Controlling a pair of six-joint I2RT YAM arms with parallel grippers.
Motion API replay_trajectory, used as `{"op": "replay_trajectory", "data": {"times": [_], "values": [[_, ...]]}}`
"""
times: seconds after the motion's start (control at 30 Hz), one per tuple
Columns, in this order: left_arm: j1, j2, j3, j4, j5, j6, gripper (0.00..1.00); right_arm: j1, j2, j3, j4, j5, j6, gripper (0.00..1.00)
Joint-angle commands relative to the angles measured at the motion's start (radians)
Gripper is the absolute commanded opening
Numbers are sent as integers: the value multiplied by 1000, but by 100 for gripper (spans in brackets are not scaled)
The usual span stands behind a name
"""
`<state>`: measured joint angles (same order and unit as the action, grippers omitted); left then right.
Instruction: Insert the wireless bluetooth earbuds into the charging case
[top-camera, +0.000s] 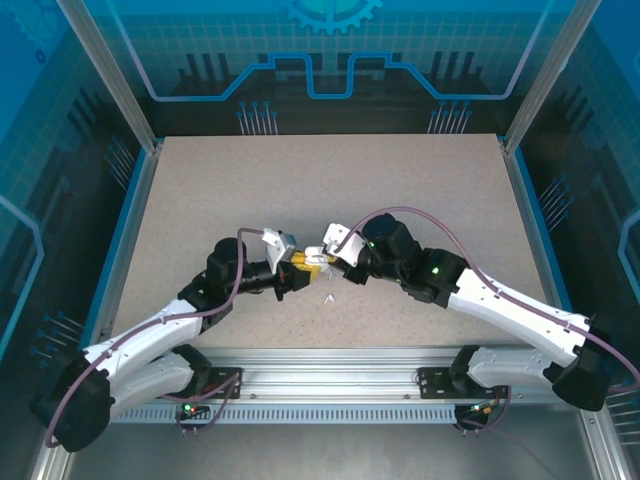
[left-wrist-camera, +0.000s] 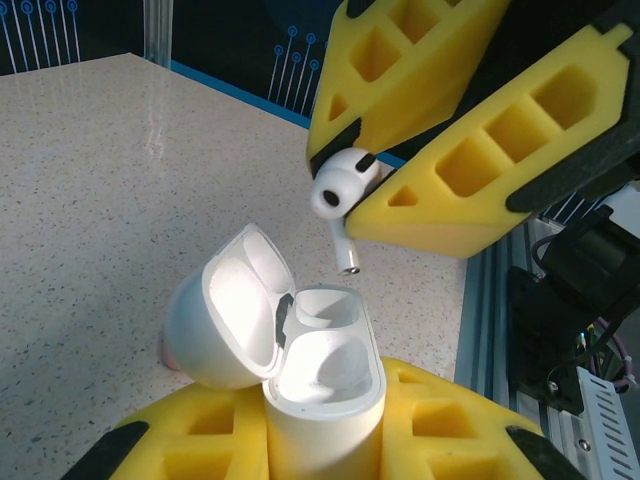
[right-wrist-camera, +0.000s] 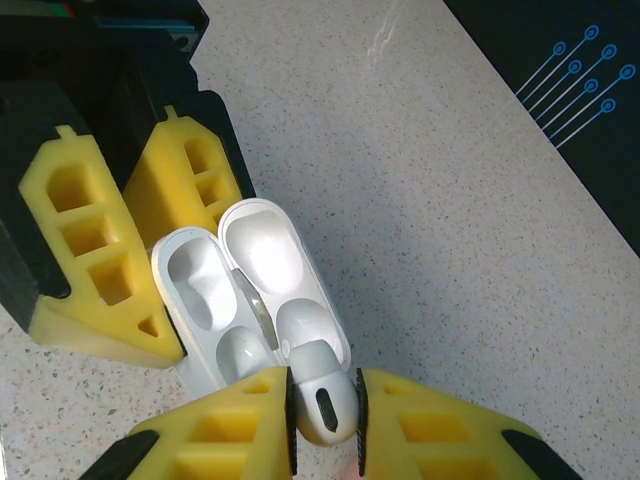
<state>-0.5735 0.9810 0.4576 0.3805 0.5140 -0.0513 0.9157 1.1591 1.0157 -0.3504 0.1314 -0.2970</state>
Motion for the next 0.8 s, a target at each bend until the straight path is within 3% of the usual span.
{"op": "replay_trajectory", "data": {"times": [0.0, 0.43, 0.77], "values": [[-11, -3, 35, 31, 29, 13, 0, 20, 14, 38, -1, 12, -20, 21], [-11, -19, 32, 27, 26, 17, 0, 34, 45, 38, -7, 61, -40, 22], [-12, -22, 33, 32, 18, 13, 0, 37, 30, 22, -2, 0, -36, 22]]}}
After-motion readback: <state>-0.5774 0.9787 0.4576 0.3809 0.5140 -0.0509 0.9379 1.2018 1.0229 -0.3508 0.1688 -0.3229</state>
